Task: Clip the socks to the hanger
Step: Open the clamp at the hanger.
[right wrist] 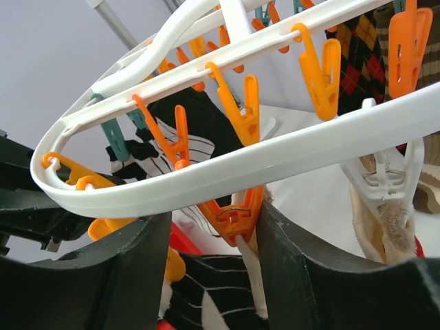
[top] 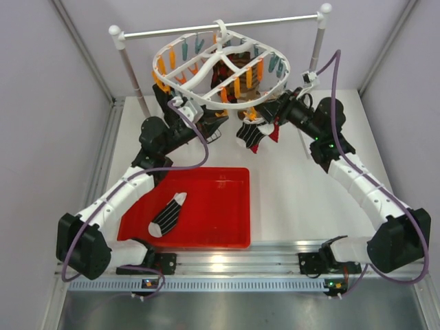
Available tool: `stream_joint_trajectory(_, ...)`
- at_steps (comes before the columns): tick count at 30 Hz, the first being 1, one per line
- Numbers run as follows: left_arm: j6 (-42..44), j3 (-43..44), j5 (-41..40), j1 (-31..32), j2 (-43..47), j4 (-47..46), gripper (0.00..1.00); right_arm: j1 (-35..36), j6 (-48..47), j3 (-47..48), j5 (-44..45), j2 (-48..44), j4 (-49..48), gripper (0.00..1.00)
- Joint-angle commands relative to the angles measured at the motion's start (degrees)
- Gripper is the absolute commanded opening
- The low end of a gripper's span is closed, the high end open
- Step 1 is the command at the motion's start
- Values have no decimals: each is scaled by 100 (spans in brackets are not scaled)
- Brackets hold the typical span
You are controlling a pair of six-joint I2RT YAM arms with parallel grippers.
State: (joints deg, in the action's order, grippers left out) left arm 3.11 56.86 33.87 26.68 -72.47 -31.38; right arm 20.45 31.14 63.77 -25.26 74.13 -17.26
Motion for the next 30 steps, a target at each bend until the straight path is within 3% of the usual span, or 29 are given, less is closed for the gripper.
stream_joint_trajectory(1,347,412,-55,180,93,201,5,-111,-2,233,-207,-188,-94,51)
stream_joint_trajectory(9,813,931,-486,566,-83,1185,2,-120,-538,31,-498,-995,406,57)
stream_joint_trajectory(12,857,1037,-644,654,-101,1397,3,-94,-599,-13,-463,-1234,469,47)
stream_joint_trajectory(15,875,1195,-829,760,-162,1739,3,-50,-801,56,-288,-1383,844,47)
stream_joint_trajectory(19,901,1327,-969,822,-224,1986,3,-67,-1232,180,274,-1489,1707,61)
stream_joint_trajectory(22,901,1328,-1014,839,-242,2030,3,-85,-1540,92,503,-1638,2103,66)
stream_joint_trajectory(26,901,1363,-1049,883,-285,2109,3,-129,-1742,171,600,-1639,2682,94)
stream_joint_trajectory(30,936,1441,-1075,927,-321,2241,3,-260,-1786,110,627,-1744,2841,96)
